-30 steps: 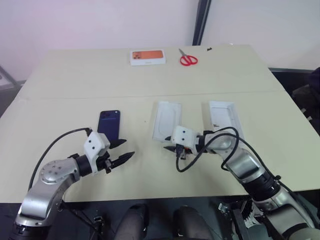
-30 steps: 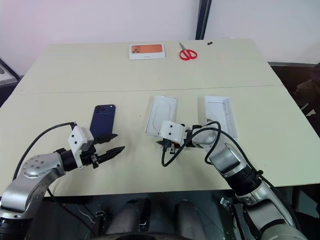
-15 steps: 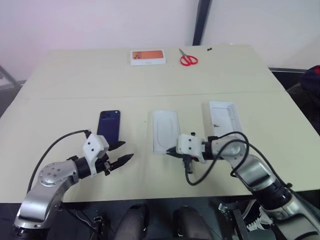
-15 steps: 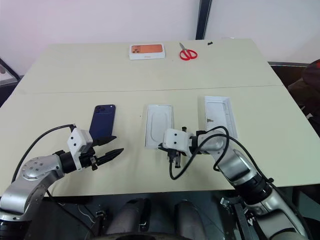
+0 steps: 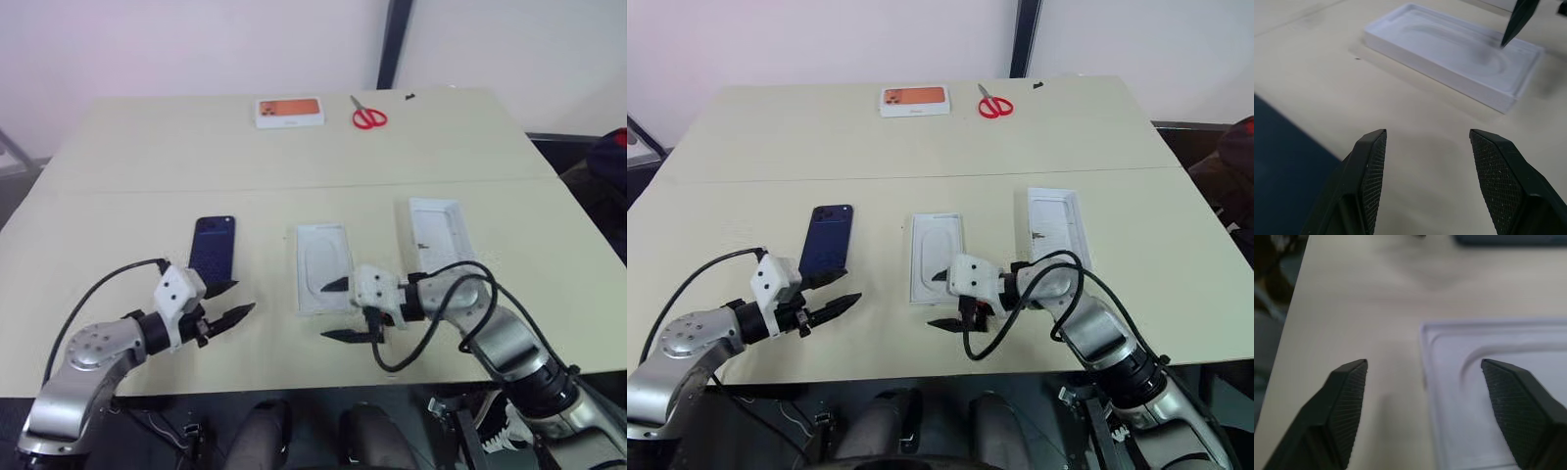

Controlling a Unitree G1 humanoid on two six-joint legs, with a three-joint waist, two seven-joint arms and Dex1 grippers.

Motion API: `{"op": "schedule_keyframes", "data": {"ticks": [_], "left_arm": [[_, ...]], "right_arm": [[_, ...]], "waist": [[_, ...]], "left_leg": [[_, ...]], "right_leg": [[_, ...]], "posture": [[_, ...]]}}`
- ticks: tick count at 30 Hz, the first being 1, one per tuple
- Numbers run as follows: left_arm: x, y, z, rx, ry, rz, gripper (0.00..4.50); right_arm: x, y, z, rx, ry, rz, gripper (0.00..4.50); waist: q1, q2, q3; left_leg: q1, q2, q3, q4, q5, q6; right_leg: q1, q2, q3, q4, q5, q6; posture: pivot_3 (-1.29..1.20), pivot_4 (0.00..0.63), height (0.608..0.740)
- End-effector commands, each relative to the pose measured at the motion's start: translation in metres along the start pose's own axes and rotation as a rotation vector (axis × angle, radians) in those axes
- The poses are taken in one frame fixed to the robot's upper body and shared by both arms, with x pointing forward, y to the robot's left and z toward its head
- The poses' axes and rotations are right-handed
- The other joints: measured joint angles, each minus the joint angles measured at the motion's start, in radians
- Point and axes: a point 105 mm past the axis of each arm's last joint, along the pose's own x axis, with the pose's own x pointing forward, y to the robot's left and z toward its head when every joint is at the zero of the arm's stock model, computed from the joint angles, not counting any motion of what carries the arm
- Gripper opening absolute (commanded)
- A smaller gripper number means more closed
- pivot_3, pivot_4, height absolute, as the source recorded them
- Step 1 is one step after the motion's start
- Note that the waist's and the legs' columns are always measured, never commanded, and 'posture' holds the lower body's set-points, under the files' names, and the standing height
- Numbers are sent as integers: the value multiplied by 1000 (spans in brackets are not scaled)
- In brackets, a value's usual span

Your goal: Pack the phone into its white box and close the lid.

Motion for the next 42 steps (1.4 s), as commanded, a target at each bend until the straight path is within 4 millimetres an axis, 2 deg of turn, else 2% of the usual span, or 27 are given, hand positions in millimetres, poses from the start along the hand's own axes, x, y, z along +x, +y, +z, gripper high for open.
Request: {"op": "schedule_keyframes", "data": {"ticks": [1, 3, 5, 6, 7, 8, 13, 17, 20, 25, 35, 42], "left_arm": [[-8, 26, 16, -99, -51, 154, 2847], [-13, 43, 15, -203, -59, 256, 2847], [-19, 61, 11, -278, -44, 362, 3396], [-21, 67, 9, -305, -39, 398, 3736], [-24, 74, 7, -316, -26, 442, 4267], [-26, 81, 6, -335, -15, 486, 4500], [-31, 107, -6, -500, 60, 612, 4500], [-26, 114, -7, -593, 93, 621, 4500], [-12, 108, -12, -650, 182, 544, 4500], [6, 91, -18, -704, 270, 431, 4500], [34, 43, -12, -766, 269, 205, 4500], [42, 26, -7, -808, 244, 142, 4500]], "right_arm": [[-1, -24, 43, -26, -123, -90, 3300], [8, -35, 49, -20, -122, -137, 2546], [23, -42, 51, -31, -102, -158, 1591], [30, -44, 51, -40, -87, -166, 1046], [39, -49, 50, -45, -64, -187, 414], [48, -53, 48, -46, -40, -209, 21], [86, -62, 45, -114, 50, -272, 21], [114, -67, 43, -139, 104, -312, 21], [137, -62, 42, -162, 137, -297, 21], [155, -53, 38, -202, 165, -256, 21], [162, -47, 30, -230, 194, -226, 21], [153, -49, 26, -242, 200, -231, 21]], "waist": [[1, 0, 0], [1, 0, 0], [0, -1, 0], [0, -1, 0], [0, -1, 0], [0, -1, 0], [-1, -1, -1], [-4, -2, -1], [-7, -2, -1], [-5, -2, -1], [0, -2, -2], [2, -2, -3]], "left_leg": [[0, 0, 0, 0, 0, 0], [0, 0, -1, 0, 0, 0], [0, 0, -1, 0, 0, 0], [0, 0, 0, 0, 0, 0], [0, 0, -1, 1, 0, 0], [0, 0, 0, 1, 0, 0], [0, 0, 0, 1, 2, -4], [0, 0, 0, 1, 4, -7], [0, 0, 0, 1, 5, -8], [0, -1, 0, 1, 5, -8], [1, -1, -1, 1, 5, -8], [3, -1, -1, 1, 5, -8]], "right_leg": [[0, 0, 0, 0, 0, 0], [0, 0, -1, 1, 0, 0], [0, 0, -1, 1, 0, 0], [0, 0, -1, 1, 0, 0], [-1, 0, -1, 1, 0, 0], [-1, 0, -1, 1, 0, 0], [-3, 1, -1, 3, 0, 0], [-4, 1, -1, 3, 0, 0], [-5, 1, -1, 4, 0, 0], [-6, 1, -1, 5, 0, 0], [-5, 0, -1, 5, 0, 0], [-3, 0, -1, 4, 0, 0]], "posture": [[0, 150, 740], [0, 150, 740], [0, 150, 740], [0, 150, 740], [0, 150, 740], [0, 150, 740], [0, 150, 740], [0, 150, 740], [0, 150, 740], [0, 150, 740], [0, 150, 740], [0, 150, 740]]}}
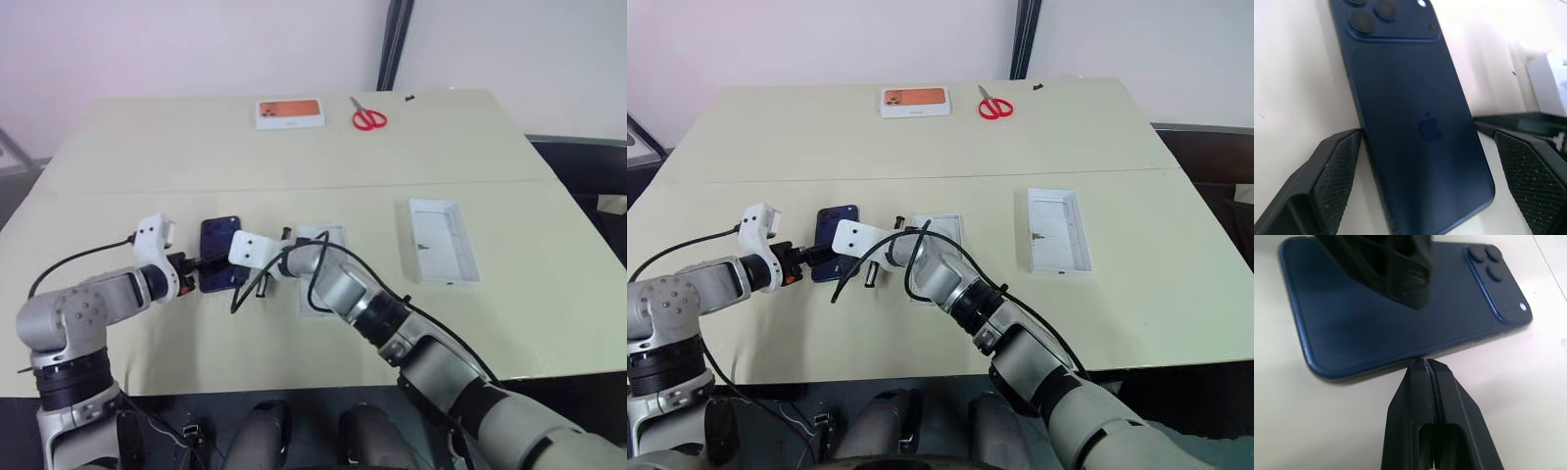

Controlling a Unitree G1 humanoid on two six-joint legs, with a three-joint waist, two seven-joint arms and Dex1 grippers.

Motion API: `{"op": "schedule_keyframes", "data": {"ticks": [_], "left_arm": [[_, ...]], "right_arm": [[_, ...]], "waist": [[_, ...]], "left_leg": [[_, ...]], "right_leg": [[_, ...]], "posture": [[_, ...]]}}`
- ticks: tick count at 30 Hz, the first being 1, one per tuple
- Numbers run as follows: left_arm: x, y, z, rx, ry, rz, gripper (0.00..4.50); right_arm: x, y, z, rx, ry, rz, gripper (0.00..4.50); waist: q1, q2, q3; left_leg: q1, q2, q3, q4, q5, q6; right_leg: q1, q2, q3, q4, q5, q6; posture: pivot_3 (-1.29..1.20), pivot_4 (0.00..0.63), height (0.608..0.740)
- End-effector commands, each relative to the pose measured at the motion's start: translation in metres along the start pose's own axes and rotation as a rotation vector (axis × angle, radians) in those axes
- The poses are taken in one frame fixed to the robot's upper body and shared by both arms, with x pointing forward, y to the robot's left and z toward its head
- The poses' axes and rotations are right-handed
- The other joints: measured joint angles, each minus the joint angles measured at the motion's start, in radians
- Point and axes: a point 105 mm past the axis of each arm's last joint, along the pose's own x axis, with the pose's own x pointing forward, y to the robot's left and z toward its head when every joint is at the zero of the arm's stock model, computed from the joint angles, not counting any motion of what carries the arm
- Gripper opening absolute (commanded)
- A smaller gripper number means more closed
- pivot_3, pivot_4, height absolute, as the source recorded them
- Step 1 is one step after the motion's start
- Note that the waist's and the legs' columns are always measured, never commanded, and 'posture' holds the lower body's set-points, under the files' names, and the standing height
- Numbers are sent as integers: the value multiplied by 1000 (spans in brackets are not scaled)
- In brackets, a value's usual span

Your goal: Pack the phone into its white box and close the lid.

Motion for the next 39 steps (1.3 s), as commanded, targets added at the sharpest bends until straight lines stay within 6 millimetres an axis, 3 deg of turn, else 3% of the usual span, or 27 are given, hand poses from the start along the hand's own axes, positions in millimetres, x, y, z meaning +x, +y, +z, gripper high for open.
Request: {"op": "schedule_keyframes", "data": {"ticks": [1, 9, 29, 32, 34, 39], "left_arm": [[11, -28, -22, -57, 89, -154, 4500], [17, -41, -20, -139, 57, -197, 4500], [16, -5, 7, -273, -95, -44, 4500], [14, -2, 8, -287, -108, -32, 3686], [13, 0, 9, -304, -117, -29, 2739], [12, 4, 11, -337, -128, -27, 2739]], "right_arm": [[-5, 0, 16, -36, -60, 0, 21], [-14, 7, 8, -61, -50, 15, 21], [-15, 9, 4, -64, -41, 14, 21], [-15, 9, 5, -65, -41, 12, 0], [-16, 8, 4, -65, -40, 11, 0], [-16, 8, 5, -65, -40, 10, 0]], "waist": [[2, 0, 0], [4, 0, 0], [-7, -1, -1], [-7, -1, -1], [-7, -1, -1], [-7, -1, -1]], "left_leg": [[1, 0, 0, 0, 0, 0], [1, 0, -1, 0, 0, 0], [2, 0, -1, -1, 0, -1], [2, 0, -1, -1, 0, -1], [2, 0, -1, -2, 0, -1], [2, 0, -1, -2, 0, -1]], "right_leg": [[1, 0, 0, 0, 0, 0], [2, 0, 0, -1, 0, 0], [2, 0, 0, -1, 0, 0], [2, 0, 0, -1, 0, 0], [2, 0, 0, -1, 0, 0], [2, 0, 0, -1, 0, 0]], "posture": [[0, 150, 740], [0, 150, 740], [0, 150, 740], [0, 150, 740], [0, 150, 740], [0, 150, 740]]}}
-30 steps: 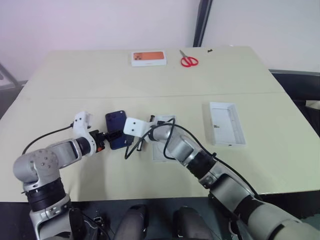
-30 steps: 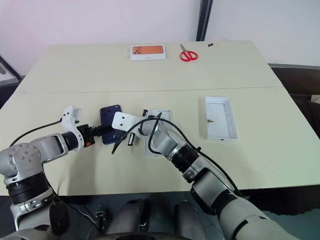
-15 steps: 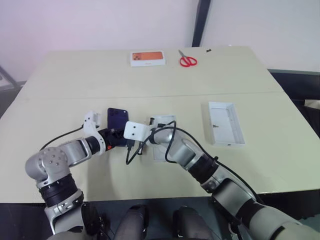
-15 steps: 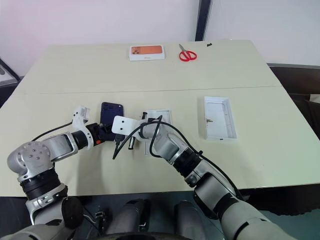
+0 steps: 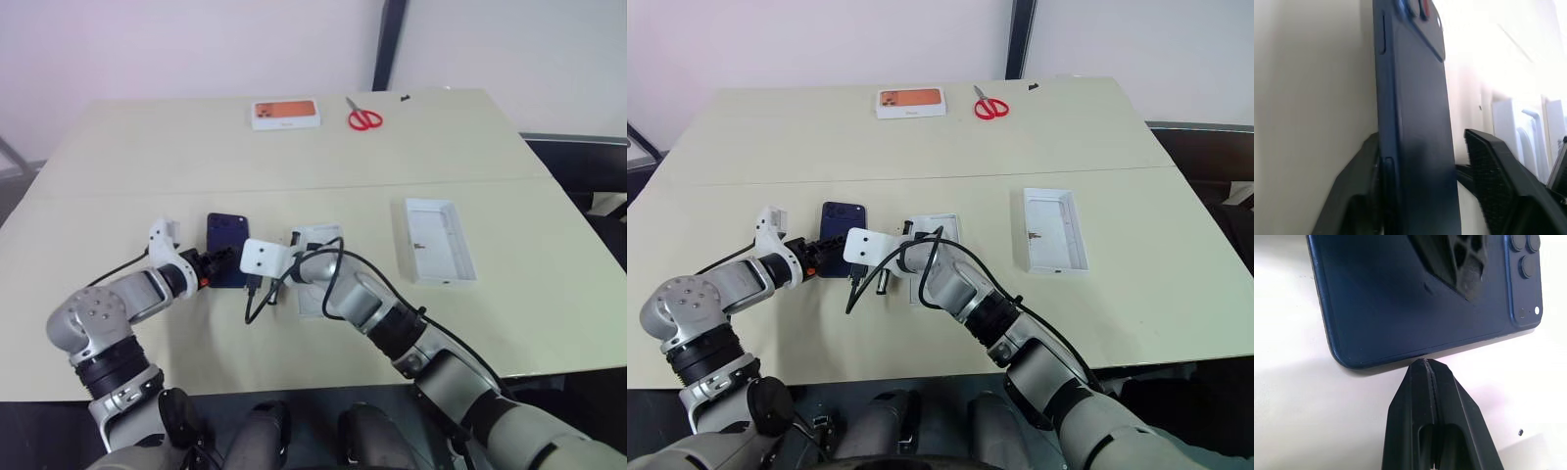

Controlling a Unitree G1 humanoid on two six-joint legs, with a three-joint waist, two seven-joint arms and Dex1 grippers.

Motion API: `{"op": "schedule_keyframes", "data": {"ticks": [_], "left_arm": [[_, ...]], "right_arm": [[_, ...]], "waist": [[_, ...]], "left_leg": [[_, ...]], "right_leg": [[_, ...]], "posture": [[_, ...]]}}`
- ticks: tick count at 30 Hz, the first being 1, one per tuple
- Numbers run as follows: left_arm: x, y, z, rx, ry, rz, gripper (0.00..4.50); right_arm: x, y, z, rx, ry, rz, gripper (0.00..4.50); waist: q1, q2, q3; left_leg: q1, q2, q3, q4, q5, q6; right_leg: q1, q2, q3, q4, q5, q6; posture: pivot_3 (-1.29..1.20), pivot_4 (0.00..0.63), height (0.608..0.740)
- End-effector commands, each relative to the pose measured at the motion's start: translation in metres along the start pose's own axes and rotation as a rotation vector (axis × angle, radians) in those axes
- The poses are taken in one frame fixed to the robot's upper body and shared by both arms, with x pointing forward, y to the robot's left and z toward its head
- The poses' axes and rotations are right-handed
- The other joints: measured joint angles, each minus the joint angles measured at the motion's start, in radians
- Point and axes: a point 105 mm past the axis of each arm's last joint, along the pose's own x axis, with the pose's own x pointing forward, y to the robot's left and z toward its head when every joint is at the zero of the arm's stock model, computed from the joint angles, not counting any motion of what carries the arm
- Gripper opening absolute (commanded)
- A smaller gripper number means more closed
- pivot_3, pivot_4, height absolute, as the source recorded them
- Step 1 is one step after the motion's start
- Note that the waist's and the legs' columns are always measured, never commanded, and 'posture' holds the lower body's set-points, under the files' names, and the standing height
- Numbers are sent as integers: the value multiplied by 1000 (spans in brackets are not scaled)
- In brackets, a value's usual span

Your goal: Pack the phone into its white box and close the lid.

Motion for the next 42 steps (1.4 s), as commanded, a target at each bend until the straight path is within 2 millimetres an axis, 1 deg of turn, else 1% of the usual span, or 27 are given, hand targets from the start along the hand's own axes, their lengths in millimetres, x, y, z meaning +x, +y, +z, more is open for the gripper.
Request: {"op": "schedule_keyframes", "data": {"ticks": [1, 5, 9, 12, 15, 16, 21, 23, 26, 29, 31, 33, 35, 39, 42], "left_arm": [[-4, 3, 7, -18, -32, 13, 2739], [-5, 5, 11, -64, -56, 3, 2739], [-5, 4, 10, -78, -55, 1, 2739], [-5, 4, 10, -87, -57, -3, 1863], [-6, 2, 11, -99, -64, -17, 374], [-6, 1, 12, -103, -66, -26, 84], [-8, -7, 14, -129, -76, -79, 84], [-11, -14, 15, -128, -87, -120, 84], [-19, -27, 19, -114, -128, -206, 84], [-27, -43, 18, -109, -173, -309, 84], [-30, -56, 11, -107, -182, -371, 84], [-26, -69, -5, -100, -153, -403, 84], [-21, -79, -22, -96, -110, -410, 84], [-9, -94, -47, -116, -48, -395, 84], [-2, -100, -57, -129, -17, -381, 84]], "right_arm": [[-1, 1, 12, -19, -38, -4, 0], [-3, -1, 12, -23, -36, -9, 0], [-7, -4, 13, -29, -38, -18, 0], [-12, -8, 15, -26, -43, -27, 0], [-16, -10, 15, -24, -45, -33, 0], [-19, -12, 16, -21, -49, -37, 0], [-31, -21, 24, -8, -80, -60, 0], [-40, -27, 30, -2, -106, -72, 0], [-59, -36, 39, 15, -160, -82, 0], [-86, -42, 40, 56, -223, -69, 0], [-107, -43, 32, 73, -260, -47, 0], [-128, -44, 19, 116, -288, -27, 0], [-142, -42, 3, 149, -282, -8, 0], [-157, -37, -30, 229, -228, 10, 0], [-160, -37, -43, 253, -199, -4, 0]], "waist": [[0, 0, 0], [0, 0, 0], [0, 0, 0], [1, 0, 0], [7, -1, 0], [6, -1, 0], [3, -1, 0], [3, -1, 0], [4, -2, 0], [6, -3, 1], [9, -3, 1], [13, -4, 1], [10, -4, 2], [7, -5, 2], [3, -5, 2]], "left_leg": [[0, 0, 0, 0, 0, 0], [0, 0, 0, 0, 0, 0], [0, 0, 0, 0, 0, 0], [0, 0, 0, 0, 0, 0], [-1, 0, 0, 0, 0, 0], [0, 0, -1, 1, 0, 0], [0, 0, -1, 0, 0, 0], [-1, 0, 0, 0, 0, 0], [-3, 0, -1, 0, 0, -1], [-6, 0, -1, 1, 0, -1], [-6, 0, -1, 1, 0, -1], [-6, 0, -1, 1, 0, 0], [-6, 0, 0, 1, -1, 1], [-5, 0, 0, 1, -3, 5], [-5, 1, 1, 1, -3, 5]], "right_leg": [[0, 0, 0, 0, 0, 0], [0, 0, 0, 0, 0, 0], [0, 0, 0, 0, 0, 0], [0, 0, 0, 0, 0, 0], [0, 0, 0, 0, 0, 0], [0, 0, -1, 0, 0, 0], [0, 0, -1, 0, 0, 0], [0, 0, 0, 0, 0, 0], [0, 0, -1, 0, 0, 0], [-1, 0, -1, 0, 0, 0], [-1, 0, -1, -1, 0, 0], [1, -1, -1, -3, 0, 0], [2, -1, -1, -4, 0, 0], [1, 0, 0, -3, 0, 0], [1, 1, 1, -2, 0, 0]], "posture": [[0, 150, 740], [0, 150, 740], [0, 150, 740], [0, 150, 740], [0, 150, 740], [0, 150, 740], [0, 150, 740], [0, 150, 740], [0, 150, 740], [0, 150, 740], [0, 150, 740], [0, 150, 740], [0, 150, 740], [0, 150, 740], [0, 150, 740]]}}
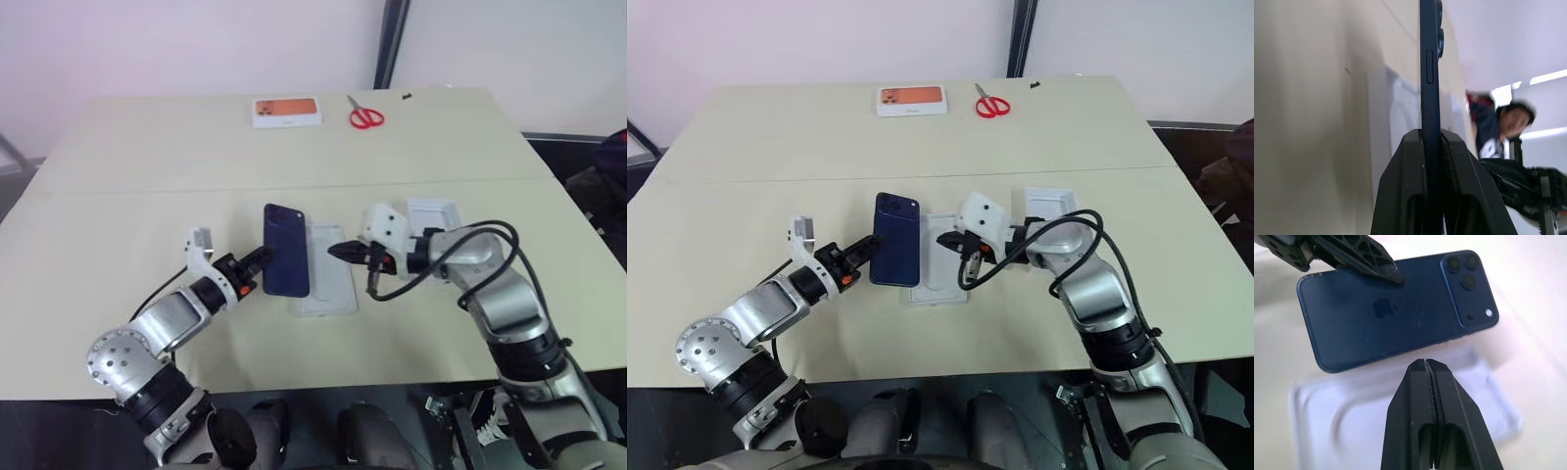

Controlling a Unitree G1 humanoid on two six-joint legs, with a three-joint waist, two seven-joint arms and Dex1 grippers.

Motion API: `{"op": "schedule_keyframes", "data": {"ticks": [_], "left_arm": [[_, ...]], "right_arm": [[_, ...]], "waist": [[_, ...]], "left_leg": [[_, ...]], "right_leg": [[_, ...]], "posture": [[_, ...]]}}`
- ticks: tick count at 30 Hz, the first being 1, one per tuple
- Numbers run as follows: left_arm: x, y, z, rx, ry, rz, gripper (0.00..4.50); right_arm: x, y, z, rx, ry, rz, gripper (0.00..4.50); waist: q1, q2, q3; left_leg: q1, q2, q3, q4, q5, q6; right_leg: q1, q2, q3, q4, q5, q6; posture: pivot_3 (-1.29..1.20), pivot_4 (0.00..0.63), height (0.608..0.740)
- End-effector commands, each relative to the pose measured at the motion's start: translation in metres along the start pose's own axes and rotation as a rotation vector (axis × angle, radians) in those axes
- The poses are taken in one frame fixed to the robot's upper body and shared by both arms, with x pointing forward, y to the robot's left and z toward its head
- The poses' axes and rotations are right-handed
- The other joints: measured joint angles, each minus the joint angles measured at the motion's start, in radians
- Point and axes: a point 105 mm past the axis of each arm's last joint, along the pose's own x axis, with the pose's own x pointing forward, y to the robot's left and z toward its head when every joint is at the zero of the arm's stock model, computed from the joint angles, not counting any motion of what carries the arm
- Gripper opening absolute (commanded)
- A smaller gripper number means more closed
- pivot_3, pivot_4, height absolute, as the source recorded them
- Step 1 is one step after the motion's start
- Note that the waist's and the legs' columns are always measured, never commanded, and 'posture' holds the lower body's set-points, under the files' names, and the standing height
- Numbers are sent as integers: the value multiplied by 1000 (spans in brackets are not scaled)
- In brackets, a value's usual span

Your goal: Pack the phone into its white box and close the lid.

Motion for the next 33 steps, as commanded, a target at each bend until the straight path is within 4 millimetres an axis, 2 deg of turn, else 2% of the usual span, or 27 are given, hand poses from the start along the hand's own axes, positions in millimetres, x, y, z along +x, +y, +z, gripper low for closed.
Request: {"op": "schedule_keyframes", "data": {"ticks": [1, 8, 18, 23, 27, 33], "left_arm": [[8, -16, -14, -16, 13, -50, 84], [22, -13, -37, -40, 112, 9, 84], [33, -14, -45, -64, 176, 9, 84], [32, -11, -46, -61, 204, 18, 2376], [18, -8, -36, 1, 202, 2, 4320], [-12, -8, -6, 191, 190, -25, 4320]], "right_arm": [[-7, -6, 6, -22, -35, -30, 0], [-6, -10, 4, -4, -39, -66, 0], [-3, -8, 1, -16, -29, -69, 0], [-3, -9, 1, -29, -24, -79, 0], [-3, -12, 3, -35, -25, -88, 0], [-4, -16, 3, -43, -20, -98, 0]], "waist": [[1, 0, 0], [11, 0, 0], [9, 0, 0], [11, 0, 0], [8, 0, 0], [5, 1, 0]], "left_leg": [[0, 0, 0, 0, 0, 0], [0, 0, 0, 2, 2, -3], [0, 0, 0, 2, 2, -4], [0, 0, 0, 3, 2, -4], [0, 0, 0, 2, 3, -4], [0, 1, 0, 0, 3, -5]], "right_leg": [[0, 0, 0, 0, 0, 0], [1, 0, 0, 0, 0, 0], [1, 0, 0, 0, 0, 0], [1, 0, 0, -1, 0, 0], [1, 0, 0, -1, 0, 0], [0, 1, 0, 1, 0, 0]], "posture": [[0, 150, 740], [0, 150, 740], [0, 150, 740], [0, 150, 740], [0, 150, 740], [0, 150, 740]]}}
